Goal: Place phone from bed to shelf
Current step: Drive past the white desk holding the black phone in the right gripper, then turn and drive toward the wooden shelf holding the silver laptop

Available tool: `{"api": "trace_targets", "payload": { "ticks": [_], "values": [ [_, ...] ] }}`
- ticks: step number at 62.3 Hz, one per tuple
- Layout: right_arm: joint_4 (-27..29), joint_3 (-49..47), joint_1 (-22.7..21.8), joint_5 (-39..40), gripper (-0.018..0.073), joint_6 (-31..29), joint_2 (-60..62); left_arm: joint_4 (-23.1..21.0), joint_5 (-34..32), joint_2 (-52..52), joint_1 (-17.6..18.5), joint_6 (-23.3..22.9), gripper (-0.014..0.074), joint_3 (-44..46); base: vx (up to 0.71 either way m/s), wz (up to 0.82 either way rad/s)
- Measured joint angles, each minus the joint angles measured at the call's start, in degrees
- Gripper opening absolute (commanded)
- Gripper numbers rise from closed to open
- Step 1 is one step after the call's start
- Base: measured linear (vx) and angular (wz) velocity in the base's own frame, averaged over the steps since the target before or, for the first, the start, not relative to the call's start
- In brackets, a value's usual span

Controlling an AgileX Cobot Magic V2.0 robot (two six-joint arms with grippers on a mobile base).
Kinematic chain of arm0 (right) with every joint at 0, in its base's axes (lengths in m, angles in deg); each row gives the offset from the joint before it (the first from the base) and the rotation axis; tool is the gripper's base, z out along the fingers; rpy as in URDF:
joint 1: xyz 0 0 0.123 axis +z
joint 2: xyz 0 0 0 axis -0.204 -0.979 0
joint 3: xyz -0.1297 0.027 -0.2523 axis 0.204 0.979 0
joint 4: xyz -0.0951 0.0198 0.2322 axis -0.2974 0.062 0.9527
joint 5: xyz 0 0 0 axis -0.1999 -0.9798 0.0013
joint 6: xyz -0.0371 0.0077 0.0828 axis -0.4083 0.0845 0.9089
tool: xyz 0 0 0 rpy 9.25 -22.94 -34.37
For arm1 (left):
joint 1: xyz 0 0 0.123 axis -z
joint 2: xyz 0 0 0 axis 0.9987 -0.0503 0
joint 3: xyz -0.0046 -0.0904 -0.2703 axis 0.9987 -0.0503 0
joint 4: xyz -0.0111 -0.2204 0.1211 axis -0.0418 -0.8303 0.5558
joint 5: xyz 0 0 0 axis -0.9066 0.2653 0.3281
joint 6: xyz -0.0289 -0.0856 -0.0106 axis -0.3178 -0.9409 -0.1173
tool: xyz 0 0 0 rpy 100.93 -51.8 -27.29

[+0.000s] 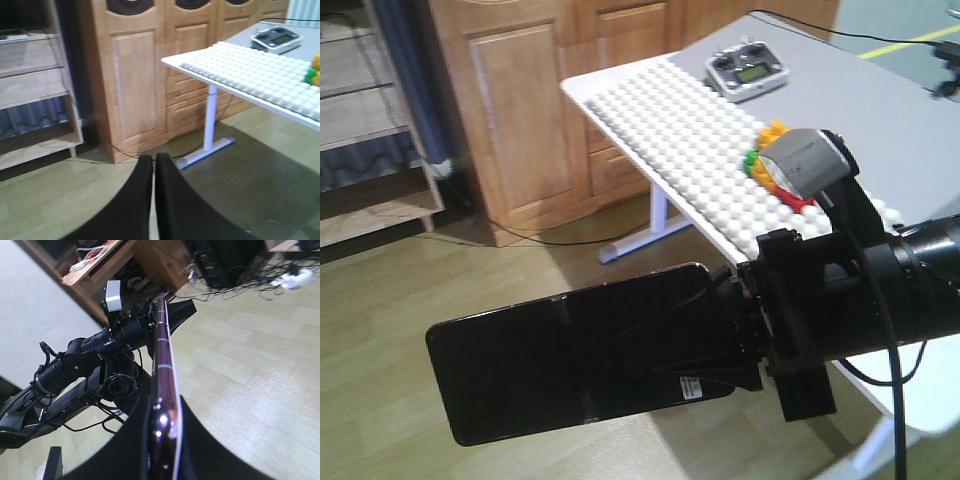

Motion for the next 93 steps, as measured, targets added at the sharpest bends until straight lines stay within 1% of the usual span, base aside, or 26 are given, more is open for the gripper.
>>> {"api": "trace_targets", "payload": {
  "ticks": [67, 93],
  "values": [
    [0.0, 0.0, 0.0, 0.0, -0.0001, 0.0, 0.0, 0.0, 0.0, 0.0, 0.0, 0.0, 0.0001, 0.0, 0.15, 0.4],
    [0.0, 0.0, 0.0, 0.0, -0.0001, 0.0, 0.0, 0.0, 0.0, 0.0, 0.0, 0.0, 0.0001, 0.0, 0.18, 0.28]
  ]
}}
